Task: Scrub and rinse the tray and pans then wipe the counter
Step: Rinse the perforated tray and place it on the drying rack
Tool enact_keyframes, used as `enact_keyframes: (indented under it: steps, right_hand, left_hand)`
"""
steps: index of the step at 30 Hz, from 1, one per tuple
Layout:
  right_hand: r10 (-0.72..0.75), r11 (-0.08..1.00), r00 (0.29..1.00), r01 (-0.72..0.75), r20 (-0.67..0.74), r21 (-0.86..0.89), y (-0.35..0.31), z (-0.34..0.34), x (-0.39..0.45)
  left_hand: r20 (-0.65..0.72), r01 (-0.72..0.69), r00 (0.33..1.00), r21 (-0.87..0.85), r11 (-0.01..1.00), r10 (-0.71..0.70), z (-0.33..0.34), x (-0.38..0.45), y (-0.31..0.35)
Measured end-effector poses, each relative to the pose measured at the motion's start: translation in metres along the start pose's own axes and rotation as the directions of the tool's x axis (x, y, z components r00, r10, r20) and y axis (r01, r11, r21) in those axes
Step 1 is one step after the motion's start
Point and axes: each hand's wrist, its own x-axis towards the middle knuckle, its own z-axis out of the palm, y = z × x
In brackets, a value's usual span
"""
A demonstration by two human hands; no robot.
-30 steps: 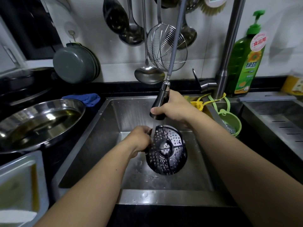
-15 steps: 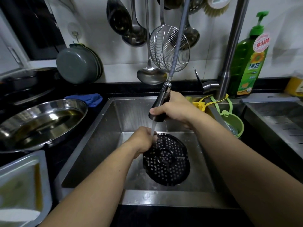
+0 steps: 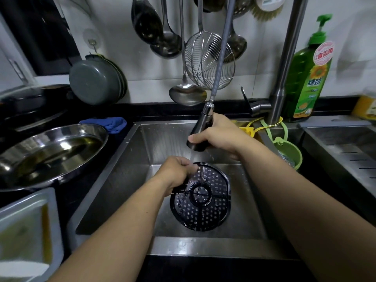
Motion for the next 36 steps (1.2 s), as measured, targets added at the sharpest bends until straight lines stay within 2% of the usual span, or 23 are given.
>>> enact_keyframes:
  steps: [3,9,18,20,23,26,31,33,36]
  right_hand:
    - [-0.011,1.000,1.000,0.010,-0.020,-0.028,0.000,0.002,-0.001]
    - [0.036,0.981,0.989,-0.063,-0.147,-0.185,0.013,-0.019,0.005]
    - [0.094,0.947,0.992,-0.117,-0.089,-0.298,0.011,-0.039,0.006]
    - [0.111,0.955,0.992,-0.123,-0.058,-0.269,0.009,-0.044,0.003]
    - [0.131,0.977,0.991,-0.125,0.022,-0.175,0.004,-0.034,0.002]
    - [0.085,0.987,0.995,-0.078,0.047,-0.139,-0.002,-0.017,0.004]
    - [0.020,0.997,0.999,-0.022,-0.029,-0.078,0.003,0.006,0.007]
    - [0.030,0.997,0.997,-0.035,-0.071,-0.065,0.008,0.004,0.011]
    - [0.051,0.992,0.992,-0.063,-0.119,-0.105,0.016,-0.007,0.014]
  left_hand:
    - [-0.013,0.014,1.000,0.069,0.998,-0.013,-0.001,0.001,-0.001]
    - [-0.050,0.026,0.998,0.087,0.996,-0.021,-0.001,-0.003,0.004]
    - [-0.226,-0.008,0.974,-0.153,0.988,-0.027,-0.006,0.006,0.003]
    - [-0.256,-0.004,0.965,-0.218,0.976,-0.053,-0.008,0.008,0.002]
    - [-0.223,0.029,0.969,-0.309,0.950,-0.103,-0.010,0.009,0.003]
    - [-0.152,0.075,0.979,-0.352,0.933,-0.136,-0.009,0.007,0.005]
    - [-0.031,0.092,0.993,-0.384,0.919,-0.112,-0.005,-0.003,0.012]
    - [0.010,0.093,0.995,-0.331,0.939,-0.096,-0.001,-0.008,0.014]
    - [-0.005,0.110,0.993,-0.199,0.974,-0.114,0.001,-0.013,0.014]
